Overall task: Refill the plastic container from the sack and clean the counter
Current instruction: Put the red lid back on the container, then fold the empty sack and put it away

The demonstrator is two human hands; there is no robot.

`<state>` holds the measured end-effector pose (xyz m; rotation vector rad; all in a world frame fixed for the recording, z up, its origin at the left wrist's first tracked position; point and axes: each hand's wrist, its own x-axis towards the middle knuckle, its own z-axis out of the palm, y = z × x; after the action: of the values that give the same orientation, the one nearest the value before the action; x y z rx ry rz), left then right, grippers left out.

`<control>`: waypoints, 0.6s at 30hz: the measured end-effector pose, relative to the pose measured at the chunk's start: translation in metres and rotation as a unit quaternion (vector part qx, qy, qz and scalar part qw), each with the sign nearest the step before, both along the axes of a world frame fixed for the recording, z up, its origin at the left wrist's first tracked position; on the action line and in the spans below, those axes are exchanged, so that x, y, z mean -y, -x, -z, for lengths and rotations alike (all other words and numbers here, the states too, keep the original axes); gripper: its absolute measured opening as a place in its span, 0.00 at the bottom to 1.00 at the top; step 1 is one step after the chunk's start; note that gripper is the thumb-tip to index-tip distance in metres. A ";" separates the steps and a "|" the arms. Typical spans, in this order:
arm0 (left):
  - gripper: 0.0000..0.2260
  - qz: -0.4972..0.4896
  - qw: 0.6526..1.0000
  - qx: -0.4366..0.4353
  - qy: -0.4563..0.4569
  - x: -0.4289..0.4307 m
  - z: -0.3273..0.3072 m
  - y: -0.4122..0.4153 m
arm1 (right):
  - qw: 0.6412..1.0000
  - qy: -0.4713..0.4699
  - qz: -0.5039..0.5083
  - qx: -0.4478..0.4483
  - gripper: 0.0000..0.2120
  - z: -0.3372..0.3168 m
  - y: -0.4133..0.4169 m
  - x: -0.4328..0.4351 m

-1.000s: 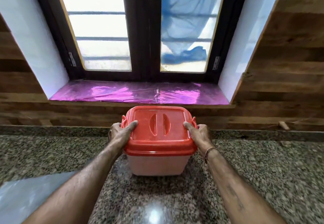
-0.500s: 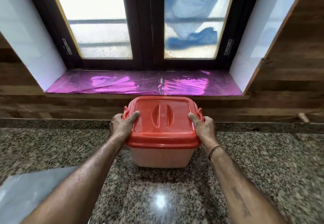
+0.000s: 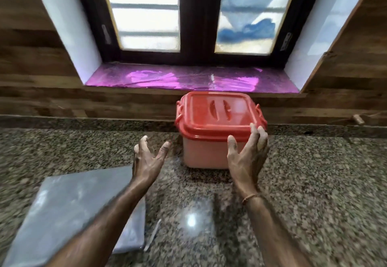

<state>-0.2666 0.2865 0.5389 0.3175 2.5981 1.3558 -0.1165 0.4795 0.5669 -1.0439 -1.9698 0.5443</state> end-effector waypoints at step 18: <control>0.46 -0.098 0.958 0.137 0.234 0.356 0.118 0.086 | 0.864 0.345 -0.149 0.335 0.36 0.166 0.042 0.283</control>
<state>-0.3526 -0.0699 0.4205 -0.1914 2.6501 0.7221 -0.1588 0.1961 0.4011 -1.5117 -2.6574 1.2585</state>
